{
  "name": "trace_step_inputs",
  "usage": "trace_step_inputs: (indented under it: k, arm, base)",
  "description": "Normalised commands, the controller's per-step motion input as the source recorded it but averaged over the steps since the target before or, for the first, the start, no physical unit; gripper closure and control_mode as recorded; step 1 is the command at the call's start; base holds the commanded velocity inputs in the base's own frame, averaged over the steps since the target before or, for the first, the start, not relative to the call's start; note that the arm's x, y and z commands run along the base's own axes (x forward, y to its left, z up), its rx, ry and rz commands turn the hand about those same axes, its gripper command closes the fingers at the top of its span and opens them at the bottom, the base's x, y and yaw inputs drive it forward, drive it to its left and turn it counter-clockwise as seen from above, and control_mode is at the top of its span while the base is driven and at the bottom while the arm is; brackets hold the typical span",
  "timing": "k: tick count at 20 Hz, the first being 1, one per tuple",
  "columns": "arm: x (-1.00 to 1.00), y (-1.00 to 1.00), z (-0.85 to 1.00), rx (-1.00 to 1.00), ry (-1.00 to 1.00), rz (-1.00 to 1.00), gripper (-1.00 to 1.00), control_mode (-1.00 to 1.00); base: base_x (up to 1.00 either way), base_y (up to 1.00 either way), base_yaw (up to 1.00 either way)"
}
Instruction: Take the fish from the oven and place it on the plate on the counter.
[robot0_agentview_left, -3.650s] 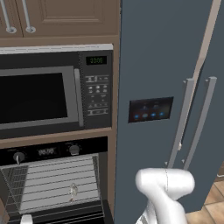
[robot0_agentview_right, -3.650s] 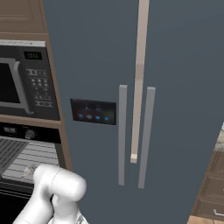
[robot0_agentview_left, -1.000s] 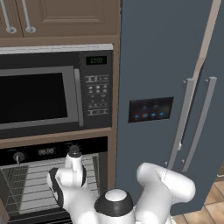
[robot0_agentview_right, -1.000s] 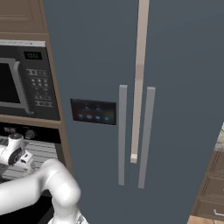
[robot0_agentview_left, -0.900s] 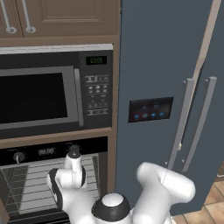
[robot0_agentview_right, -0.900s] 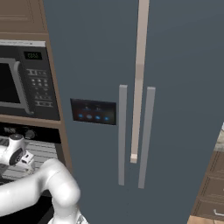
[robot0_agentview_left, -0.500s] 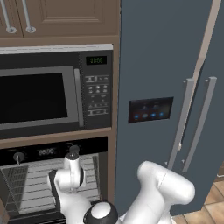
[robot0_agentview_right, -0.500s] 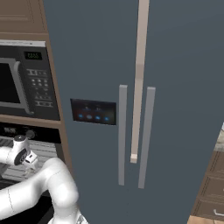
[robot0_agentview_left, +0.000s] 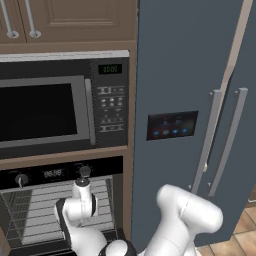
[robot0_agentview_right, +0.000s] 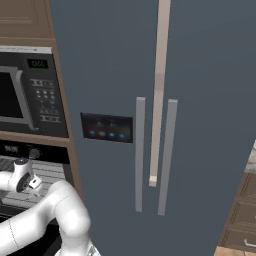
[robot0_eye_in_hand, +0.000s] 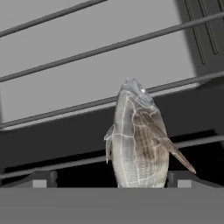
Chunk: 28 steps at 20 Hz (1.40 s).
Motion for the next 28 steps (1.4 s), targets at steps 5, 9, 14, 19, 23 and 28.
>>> trace_step_inputs:
  k: [5, 9, 14, 19, 23, 28]
  arm:
    - [-0.37, 0.0, -0.37, -0.11, 0.0, 0.09, -1.0, -1.0]
    - [0.0, 0.0, 0.01, -0.09, 0.0, 0.04, -1.0, -1.0]
    - [0.0, -0.03, 0.42, 0.0, 0.0, 0.0, -1.0, -1.0]
    - [0.27, -0.25, 0.23, 0.0, 0.0, 0.0, -1.0, -1.0]
    - [0.2, -0.33, -0.13, 0.0, 0.0, 0.0, -1.0, -1.0]
    - [0.26, -0.03, -0.02, 0.0, -0.01, 0.0, -1.0, -1.0]
  base:
    - [0.0, 0.0, 0.0]
    - [0.0, 0.0, 0.0]
    - [0.0, 0.0, 0.0]
    - [0.0, 0.0, 0.0]
    - [0.0, 0.0, 0.0]
    - [0.0, 0.0, 0.0]
